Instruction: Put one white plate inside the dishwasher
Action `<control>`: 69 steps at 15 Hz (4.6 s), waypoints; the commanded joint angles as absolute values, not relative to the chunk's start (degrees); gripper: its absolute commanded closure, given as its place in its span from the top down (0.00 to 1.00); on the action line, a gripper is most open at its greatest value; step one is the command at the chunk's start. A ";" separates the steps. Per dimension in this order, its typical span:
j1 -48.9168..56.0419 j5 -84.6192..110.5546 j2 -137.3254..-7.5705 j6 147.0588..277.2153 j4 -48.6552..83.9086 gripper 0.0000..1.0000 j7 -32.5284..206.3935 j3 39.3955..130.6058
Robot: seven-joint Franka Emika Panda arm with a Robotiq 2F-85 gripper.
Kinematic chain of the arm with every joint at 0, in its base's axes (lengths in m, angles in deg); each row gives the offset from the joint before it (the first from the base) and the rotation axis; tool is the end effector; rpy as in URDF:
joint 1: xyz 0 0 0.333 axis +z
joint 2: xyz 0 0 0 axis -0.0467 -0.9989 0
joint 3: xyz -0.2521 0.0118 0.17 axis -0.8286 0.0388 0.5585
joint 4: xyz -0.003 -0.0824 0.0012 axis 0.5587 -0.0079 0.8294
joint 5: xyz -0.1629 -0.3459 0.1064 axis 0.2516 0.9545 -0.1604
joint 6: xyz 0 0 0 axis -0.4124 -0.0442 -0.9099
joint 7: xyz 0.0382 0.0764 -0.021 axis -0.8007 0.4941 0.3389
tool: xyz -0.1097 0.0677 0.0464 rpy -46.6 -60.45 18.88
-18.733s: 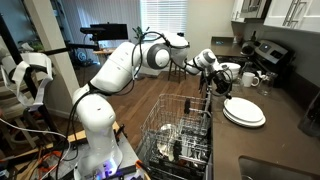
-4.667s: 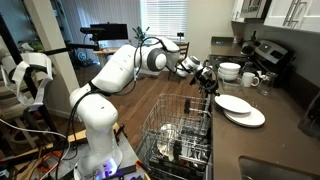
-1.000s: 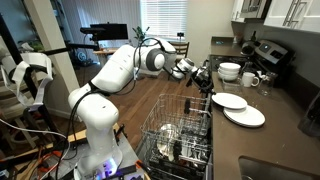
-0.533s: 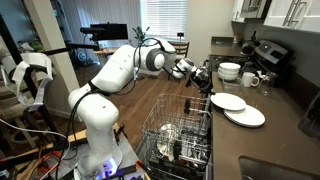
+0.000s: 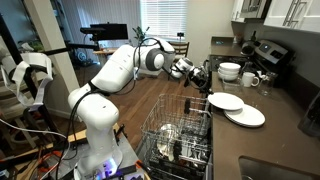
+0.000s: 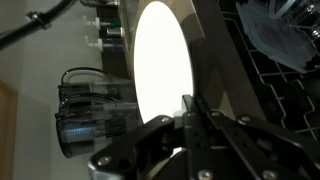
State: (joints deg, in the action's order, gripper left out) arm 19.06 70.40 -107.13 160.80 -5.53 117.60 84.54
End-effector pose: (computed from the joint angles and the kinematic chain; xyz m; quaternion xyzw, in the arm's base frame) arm 0.7019 0.0332 0.2448 0.8079 -0.0583 -0.0393 0.5852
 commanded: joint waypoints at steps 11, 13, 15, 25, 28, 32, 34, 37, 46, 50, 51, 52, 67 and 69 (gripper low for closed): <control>22.12 71.85 -107.08 154.08 -6.38 0.01 117.67 85.31; 21.16 70.94 -107.24 156.15 -5.88 0.04 117.72 86.10; 21.46 70.99 -107.20 156.04 -5.80 0.04 117.74 86.15; 22.47 71.43 -108.67 155.92 -5.93 0.01 117.67 87.21; 23.40 71.65 -109.45 155.24 -6.21 0.01 117.87 87.32; 23.28 70.74 -109.87 156.32 -5.86 0.04 117.66 87.92; 23.47 70.79 -109.99 156.30 -5.87 0.04 117.66 87.94; 23.81 70.92 -110.17 156.01 -5.90 0.01 117.77 87.91; 27.32 72.17 -111.37 154.18 -5.97 0.01 118.73 87.95; 27.17 71.47 -111.48 155.28 -5.89 0.04 117.88 88.69; 27.34 71.59 -111.60 155.22 -5.90 0.04 117.90 88.72; 27.40 71.64 -111.66 155.20 -5.90 0.04 117.92 88.72; 31.60 72.92 -115.03 149.83 -8.00 0.01 118.74 88.24; 32.08 72.95 -115.63 149.45 -8.46 0.01 118.77 88.28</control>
